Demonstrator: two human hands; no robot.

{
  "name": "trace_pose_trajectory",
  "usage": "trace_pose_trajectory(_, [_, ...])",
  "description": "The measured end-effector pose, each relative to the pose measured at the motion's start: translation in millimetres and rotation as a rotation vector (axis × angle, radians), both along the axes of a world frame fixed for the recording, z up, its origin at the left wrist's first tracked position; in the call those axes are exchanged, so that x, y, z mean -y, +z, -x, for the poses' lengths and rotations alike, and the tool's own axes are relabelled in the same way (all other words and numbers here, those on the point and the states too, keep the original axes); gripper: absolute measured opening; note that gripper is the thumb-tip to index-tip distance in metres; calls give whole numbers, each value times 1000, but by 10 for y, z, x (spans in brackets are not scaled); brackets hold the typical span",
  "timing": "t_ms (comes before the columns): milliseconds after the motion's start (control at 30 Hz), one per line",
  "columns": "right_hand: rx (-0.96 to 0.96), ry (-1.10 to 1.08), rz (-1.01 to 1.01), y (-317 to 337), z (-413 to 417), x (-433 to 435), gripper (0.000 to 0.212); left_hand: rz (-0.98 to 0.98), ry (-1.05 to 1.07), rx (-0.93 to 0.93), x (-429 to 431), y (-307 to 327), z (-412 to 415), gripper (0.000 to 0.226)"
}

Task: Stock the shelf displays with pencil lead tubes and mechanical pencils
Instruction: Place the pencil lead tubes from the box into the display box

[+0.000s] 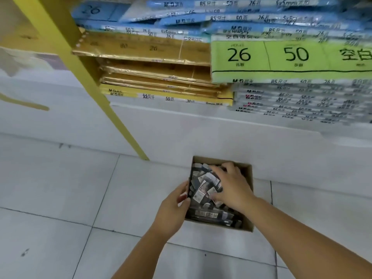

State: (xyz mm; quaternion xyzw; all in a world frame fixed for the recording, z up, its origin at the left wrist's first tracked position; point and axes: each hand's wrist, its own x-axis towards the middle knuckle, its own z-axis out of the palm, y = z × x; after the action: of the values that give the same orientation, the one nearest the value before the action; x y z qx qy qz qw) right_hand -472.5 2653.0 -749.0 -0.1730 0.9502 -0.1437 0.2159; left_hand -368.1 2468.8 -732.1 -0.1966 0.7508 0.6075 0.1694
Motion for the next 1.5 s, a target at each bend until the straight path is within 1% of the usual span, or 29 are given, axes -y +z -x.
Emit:
trace_pose_trajectory(67, [-15, 34, -33, -45, 32, 9, 93, 4, -18, -50, 38, -33, -14, 47])
trace_pose_trajectory(200, [66, -20, -5, -117, -26, -86, 91, -9, -23, -120, 40, -85, -37, 46])
trace_pose_trajectory(333, [19, 6, -23, -139, -149, -117, 67, -41, -12, -158, 30, -105, -51, 42])
trace_pose_trajectory(433, [134, -54, 46, -193, -218, -112, 57, -32, -10, -172, 23, -129, -74, 41])
trace_pose_trajectory(500, [208, -72, 85, -198, -212, -114, 58, -53, -21, -171, 38, -139, -69, 43])
trace_pose_trajectory(633, [290, -81, 184, -168, -148, -115, 60, -81, 4, -140, 73, -243, -40, 44])
trace_pose_trajectory(767, [275, -105, 179, 64, -100, -200, 57, -68, 0, -75, 48, -141, 2, 49])
trace_pose_trajectory(833, [253, -115, 196, 269, -54, -275, 53, 6, -18, -23, 43, -5, 63, 49])
trace_pose_trajectory(900, [242, -110, 224, 534, -25, -338, 50, 122, -4, 12, 34, 216, 134, 67])
trace_pose_trajectory(933, [251, -117, 256, 670, -14, -350, 49, 125, 1, -7, 19, 351, 170, 71])
trace_pose_trajectory(1033, [288, -137, 381, 1173, 7, -331, 44, 0, -116, -92, -86, 894, 323, 53])
trace_pose_trajectory(1100, [288, -123, 434, 1523, 1, -299, 48, -95, -144, -100, -145, 1239, 410, 56])
trace_pose_trajectory(1167, [269, -101, 494, 1853, -5, -274, 41, -195, -115, -129, -165, 1534, 473, 63])
trace_pose_trajectory(1233, [253, -75, 561, 2146, -18, -245, 39, -230, -102, -190, -183, 1799, 502, 55])
trace_pose_trajectory(1333, [185, -51, 638, 2507, -72, -204, 43, -230, -23, -303, -219, 2134, 506, 31])
trace_pose_trajectory(1500, [-26, -168, 865, 2769, -268, -183, 49, -241, 99, -413, -176, 2490, 450, 20])
